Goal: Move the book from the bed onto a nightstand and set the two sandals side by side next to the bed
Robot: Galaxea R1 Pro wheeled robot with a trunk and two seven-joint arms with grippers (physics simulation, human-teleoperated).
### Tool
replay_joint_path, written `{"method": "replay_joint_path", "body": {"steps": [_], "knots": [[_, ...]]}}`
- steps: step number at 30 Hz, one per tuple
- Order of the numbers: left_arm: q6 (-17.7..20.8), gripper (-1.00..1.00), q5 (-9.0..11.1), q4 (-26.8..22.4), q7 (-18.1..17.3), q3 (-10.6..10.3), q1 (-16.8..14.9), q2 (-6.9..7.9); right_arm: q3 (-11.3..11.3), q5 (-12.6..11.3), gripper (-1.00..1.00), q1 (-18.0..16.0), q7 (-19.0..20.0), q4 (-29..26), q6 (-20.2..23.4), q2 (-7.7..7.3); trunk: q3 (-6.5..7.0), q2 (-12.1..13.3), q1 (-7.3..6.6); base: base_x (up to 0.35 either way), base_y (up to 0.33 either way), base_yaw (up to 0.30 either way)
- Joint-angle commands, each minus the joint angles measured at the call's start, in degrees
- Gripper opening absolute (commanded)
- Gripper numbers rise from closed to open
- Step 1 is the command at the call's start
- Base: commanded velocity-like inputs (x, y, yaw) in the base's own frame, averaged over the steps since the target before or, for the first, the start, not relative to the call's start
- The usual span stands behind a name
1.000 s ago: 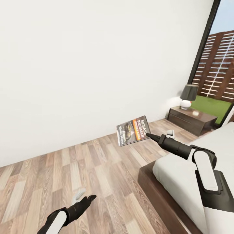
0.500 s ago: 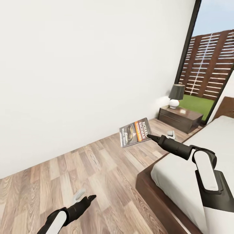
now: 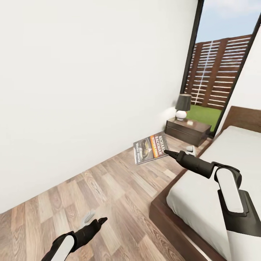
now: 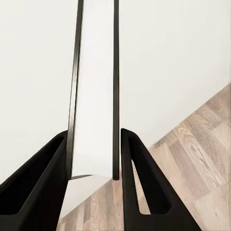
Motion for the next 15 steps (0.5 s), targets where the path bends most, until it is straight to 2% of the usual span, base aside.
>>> {"method": "replay_joint_path", "body": {"steps": [1, 15], "knots": [[0.11, 1.0, 0.15, -0.02, -0.06, -0.09, -0.02, 0.05, -0.07, 0.09, -1.0, -0.07, 0.58, -0.01, 0.29, 0.01, -0.03, -0.03, 0.02, 0.258, 0.23, -0.257], [0.11, 1.0, 0.19, 0.31, -0.06, -0.08, -0.1, 0.05, -0.07, 0.08, -1.0, -0.07, 0.61, -0.01, 0.29, 0.03, 0.27, -0.03, 0.02, 0.25, 0.244, -0.257]]}}
